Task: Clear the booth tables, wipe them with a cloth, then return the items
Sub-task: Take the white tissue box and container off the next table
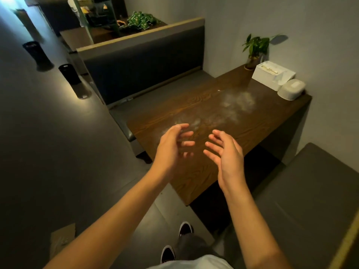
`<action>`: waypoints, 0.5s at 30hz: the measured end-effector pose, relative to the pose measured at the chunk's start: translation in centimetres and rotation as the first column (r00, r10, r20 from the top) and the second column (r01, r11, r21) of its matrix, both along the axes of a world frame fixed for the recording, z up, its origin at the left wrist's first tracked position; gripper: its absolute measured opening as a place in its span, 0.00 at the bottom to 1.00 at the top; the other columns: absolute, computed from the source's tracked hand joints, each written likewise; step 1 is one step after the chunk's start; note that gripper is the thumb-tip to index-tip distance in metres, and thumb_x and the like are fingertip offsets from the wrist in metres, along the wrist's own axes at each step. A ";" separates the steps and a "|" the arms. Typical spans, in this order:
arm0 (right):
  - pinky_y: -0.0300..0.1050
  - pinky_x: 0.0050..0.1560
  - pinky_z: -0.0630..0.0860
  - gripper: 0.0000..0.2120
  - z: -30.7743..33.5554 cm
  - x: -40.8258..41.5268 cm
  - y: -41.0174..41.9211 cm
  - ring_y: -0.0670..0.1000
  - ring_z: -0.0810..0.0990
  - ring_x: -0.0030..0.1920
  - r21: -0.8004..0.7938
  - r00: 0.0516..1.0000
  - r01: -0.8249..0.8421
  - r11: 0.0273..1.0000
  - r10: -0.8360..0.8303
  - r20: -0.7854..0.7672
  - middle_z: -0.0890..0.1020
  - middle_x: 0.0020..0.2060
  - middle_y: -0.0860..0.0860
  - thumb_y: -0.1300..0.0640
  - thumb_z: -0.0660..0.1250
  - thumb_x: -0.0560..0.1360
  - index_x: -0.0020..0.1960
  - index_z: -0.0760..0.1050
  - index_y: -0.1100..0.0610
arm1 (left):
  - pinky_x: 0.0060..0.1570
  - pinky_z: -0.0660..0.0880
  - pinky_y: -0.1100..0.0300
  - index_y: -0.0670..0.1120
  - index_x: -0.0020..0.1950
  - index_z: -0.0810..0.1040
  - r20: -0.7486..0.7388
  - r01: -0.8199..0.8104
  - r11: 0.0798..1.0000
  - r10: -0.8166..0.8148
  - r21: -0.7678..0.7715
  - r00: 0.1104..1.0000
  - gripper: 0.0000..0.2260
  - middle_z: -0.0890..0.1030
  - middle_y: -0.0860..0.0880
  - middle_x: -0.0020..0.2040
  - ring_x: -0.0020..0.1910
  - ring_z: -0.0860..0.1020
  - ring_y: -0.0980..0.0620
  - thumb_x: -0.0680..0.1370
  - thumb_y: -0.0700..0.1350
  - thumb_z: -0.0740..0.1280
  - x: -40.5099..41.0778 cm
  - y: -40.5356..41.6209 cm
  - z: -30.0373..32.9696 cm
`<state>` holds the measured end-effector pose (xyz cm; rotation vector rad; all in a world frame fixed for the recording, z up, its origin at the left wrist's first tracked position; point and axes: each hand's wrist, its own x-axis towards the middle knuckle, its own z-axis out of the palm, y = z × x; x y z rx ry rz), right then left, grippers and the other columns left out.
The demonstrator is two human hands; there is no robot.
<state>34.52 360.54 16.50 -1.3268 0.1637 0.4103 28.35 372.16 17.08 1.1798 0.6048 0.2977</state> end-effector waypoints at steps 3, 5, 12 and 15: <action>0.48 0.52 0.81 0.09 -0.5 3.0 0.1 0.52 0.83 0.55 -0.016 0.999 0.047 0.999 -0.047 -0.001 0.82 0.56 0.53 0.53 0.62 0.82 0.57 0.79 0.54 | 0.42 0.79 0.56 0.47 0.63 0.78 0.002 0.021 1.000 -0.021 -0.013 1.000 0.16 0.82 0.44 0.60 0.49 0.80 0.48 0.86 0.51 0.54 3.3 0.4 -0.6; 0.48 0.51 0.81 0.11 -0.8 5.5 0.4 0.53 0.83 0.55 -0.010 0.998 0.064 0.998 -0.064 -0.014 0.82 0.56 0.54 0.53 0.62 0.82 0.59 0.79 0.55 | 0.42 0.79 0.54 0.48 0.60 0.78 0.010 0.031 0.999 -0.031 -0.029 0.999 0.15 0.82 0.45 0.57 0.47 0.80 0.50 0.86 0.51 0.54 5.9 0.7 -0.8; 0.51 0.56 0.81 0.12 -2.5 16.5 3.3 0.53 0.82 0.56 0.004 1.000 -0.024 1.000 0.024 -0.013 0.82 0.56 0.54 0.52 0.62 0.82 0.60 0.79 0.55 | 0.41 0.78 0.56 0.48 0.61 0.78 0.007 -0.015 1.000 0.015 0.002 1.000 0.15 0.82 0.45 0.58 0.47 0.80 0.50 0.85 0.51 0.55 16.2 1.7 -2.5; 0.50 0.56 0.81 0.11 -3.8 23.0 3.7 0.52 0.82 0.56 -0.013 0.997 -0.082 0.997 0.082 -0.012 0.82 0.56 0.52 0.52 0.62 0.82 0.60 0.79 0.53 | 0.39 0.78 0.58 0.50 0.61 0.78 0.011 -0.054 0.998 0.054 0.018 0.999 0.14 0.82 0.46 0.58 0.47 0.81 0.50 0.85 0.51 0.55 22.5 1.9 -3.9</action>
